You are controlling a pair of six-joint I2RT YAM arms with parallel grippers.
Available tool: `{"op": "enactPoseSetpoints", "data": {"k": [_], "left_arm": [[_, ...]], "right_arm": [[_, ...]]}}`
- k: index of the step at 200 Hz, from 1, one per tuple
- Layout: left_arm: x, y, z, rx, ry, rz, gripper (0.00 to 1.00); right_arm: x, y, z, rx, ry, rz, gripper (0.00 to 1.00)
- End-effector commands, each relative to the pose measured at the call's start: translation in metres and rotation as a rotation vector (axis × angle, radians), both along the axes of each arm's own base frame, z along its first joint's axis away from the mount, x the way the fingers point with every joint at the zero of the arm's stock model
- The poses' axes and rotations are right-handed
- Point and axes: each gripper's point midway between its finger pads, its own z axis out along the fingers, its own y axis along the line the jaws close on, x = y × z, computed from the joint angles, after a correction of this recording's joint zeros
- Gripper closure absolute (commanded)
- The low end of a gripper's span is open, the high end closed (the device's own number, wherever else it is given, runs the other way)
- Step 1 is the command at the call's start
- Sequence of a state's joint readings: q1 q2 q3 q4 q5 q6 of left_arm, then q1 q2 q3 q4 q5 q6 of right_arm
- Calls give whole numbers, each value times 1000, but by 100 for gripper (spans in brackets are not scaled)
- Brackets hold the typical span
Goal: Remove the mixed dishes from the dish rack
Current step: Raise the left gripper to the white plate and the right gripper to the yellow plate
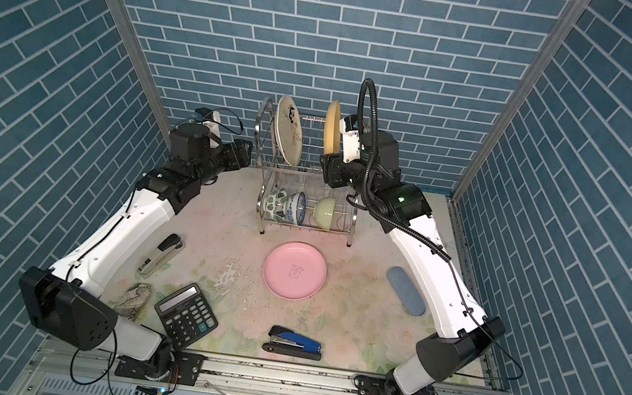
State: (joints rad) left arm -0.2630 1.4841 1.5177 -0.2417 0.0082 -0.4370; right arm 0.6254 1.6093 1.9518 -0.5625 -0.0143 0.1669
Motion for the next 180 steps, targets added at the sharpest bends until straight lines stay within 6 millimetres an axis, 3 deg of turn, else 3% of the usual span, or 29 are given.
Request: {"op": "enactPoseSetpoints", "data": {"k": [1,45,73,105,146,180], "left_arm": [[11,-7,14,-27,-29,-51,20],[39,-22,15,-51,-50,-110,27],[52,-24,14,-39,-52,-101,29],[63,-26,18,-35,-108,-106,38],[70,-31,19,-41,-131,-124,61],[72,-34,20,-45,-141,-136,70]], "right_arm": [[8,-4,15,-22,-37,6,39],[31,-3,15,6,-26,6,41],[42,-2,12,52,-5,35,53],[48,0,11,120,37,86,55],[53,5,12,145,40,111,54],[57,13,16,168,34,148,52]]}}
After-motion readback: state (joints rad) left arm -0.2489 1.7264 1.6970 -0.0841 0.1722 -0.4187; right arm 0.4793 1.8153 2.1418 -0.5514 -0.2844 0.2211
